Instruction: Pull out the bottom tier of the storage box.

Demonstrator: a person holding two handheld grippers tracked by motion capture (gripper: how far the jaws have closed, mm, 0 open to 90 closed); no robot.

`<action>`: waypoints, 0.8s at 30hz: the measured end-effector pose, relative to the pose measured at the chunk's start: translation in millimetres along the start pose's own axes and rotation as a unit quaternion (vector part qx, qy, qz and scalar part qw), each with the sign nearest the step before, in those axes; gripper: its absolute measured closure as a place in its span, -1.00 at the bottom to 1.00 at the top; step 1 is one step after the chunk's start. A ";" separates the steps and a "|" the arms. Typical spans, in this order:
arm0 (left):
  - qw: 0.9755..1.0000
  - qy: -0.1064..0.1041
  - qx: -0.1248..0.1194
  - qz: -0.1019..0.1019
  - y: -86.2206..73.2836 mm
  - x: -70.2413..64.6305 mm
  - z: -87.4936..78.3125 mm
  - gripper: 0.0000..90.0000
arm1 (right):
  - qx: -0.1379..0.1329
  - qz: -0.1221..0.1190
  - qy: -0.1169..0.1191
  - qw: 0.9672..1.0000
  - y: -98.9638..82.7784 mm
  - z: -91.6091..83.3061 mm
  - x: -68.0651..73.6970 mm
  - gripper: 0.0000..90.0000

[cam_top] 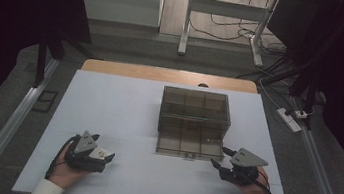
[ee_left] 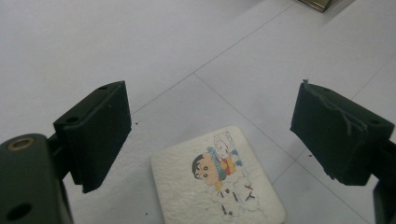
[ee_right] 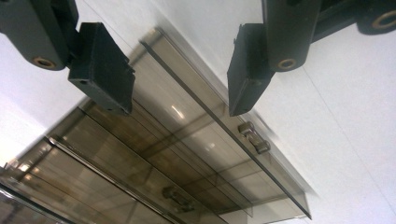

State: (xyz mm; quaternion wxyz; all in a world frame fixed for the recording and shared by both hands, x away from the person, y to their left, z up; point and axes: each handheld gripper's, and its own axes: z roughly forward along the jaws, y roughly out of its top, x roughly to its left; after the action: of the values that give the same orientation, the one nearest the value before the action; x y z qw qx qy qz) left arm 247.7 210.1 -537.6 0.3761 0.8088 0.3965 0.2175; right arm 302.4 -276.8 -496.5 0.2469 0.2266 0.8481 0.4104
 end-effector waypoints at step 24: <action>1.000 -0.001 0.001 0.003 4.6 -2.5 -3.3 -0.73 | -0.023 0.029 -0.007 0.999 -15.0 -19.2 -8.0 -0.22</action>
State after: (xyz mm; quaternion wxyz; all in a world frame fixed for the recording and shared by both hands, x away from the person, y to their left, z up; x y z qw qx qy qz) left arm 246.3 207.6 -532.1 0.3749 0.8107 0.3940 0.2168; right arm 294.3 -301.2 -496.4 0.2463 0.2482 0.8300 0.4346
